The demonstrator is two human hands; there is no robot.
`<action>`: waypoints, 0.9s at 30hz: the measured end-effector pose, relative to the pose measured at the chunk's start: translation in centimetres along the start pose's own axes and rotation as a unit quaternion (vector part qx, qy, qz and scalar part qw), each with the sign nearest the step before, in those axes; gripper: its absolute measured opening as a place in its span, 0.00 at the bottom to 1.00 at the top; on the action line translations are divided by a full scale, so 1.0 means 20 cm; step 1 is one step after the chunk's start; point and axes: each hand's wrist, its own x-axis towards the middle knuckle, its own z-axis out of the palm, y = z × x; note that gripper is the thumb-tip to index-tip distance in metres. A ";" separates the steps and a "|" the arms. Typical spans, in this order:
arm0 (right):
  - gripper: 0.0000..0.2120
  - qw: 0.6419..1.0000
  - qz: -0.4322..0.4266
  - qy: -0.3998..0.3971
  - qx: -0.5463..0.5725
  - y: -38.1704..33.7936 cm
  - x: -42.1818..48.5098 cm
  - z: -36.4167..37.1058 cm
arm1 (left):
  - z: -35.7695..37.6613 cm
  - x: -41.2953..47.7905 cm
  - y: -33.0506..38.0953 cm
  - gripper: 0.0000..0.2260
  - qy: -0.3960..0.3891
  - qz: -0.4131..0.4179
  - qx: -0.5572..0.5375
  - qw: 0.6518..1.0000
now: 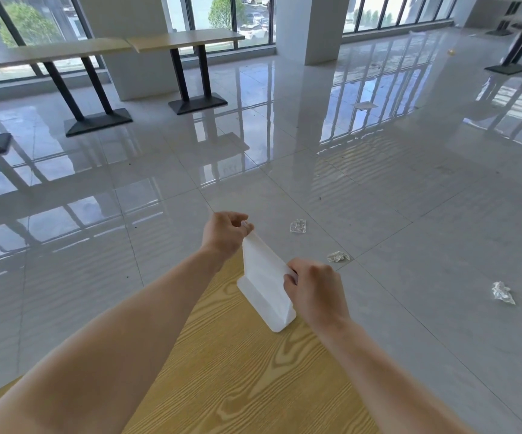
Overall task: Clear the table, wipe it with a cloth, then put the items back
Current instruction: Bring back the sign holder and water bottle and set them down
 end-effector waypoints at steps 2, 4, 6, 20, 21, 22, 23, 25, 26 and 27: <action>0.16 1.000 -0.005 0.007 0.006 0.00 0.05 0.02 | 0.01 0.06 0.00 0.11 -0.002 -0.002 -0.009 1.000; 0.19 1.000 -0.011 0.014 0.008 0.00 0.08 0.03 | 0.02 0.11 0.00 0.11 0.000 -0.005 -0.019 1.000; 0.19 1.000 -0.014 0.019 0.007 0.01 0.12 0.05 | 0.02 0.15 -0.01 0.11 0.002 -0.004 -0.027 1.000; 0.18 0.999 -0.015 0.025 0.025 -0.03 0.28 0.12 | 0.00 0.31 -0.05 0.12 0.019 -0.003 -0.050 0.999; 0.16 0.999 -0.011 0.027 0.026 -0.03 0.28 0.12 | 0.00 0.32 -0.05 0.12 0.022 -0.004 -0.051 0.998; 0.15 0.999 -0.010 0.029 0.029 -0.03 0.28 0.12 | 0.00 0.32 -0.05 0.12 0.023 -0.005 -0.052 0.998; 0.15 0.999 -0.008 0.031 0.033 -0.03 0.28 0.13 | 0.00 0.32 -0.05 0.12 0.023 -0.005 -0.053 0.998; 0.13 0.999 -0.005 0.031 0.035 -0.03 0.28 0.13 | 0.00 0.32 -0.05 0.12 0.022 -0.004 -0.056 0.998; 0.12 0.999 -0.003 0.032 0.033 -0.03 0.29 0.13 | 0.00 0.32 -0.05 0.13 0.022 -0.005 -0.057 0.998; 0.10 0.999 -0.001 0.031 0.031 -0.03 0.29 0.13 | 0.00 0.32 -0.05 0.13 0.024 -0.005 -0.058 0.998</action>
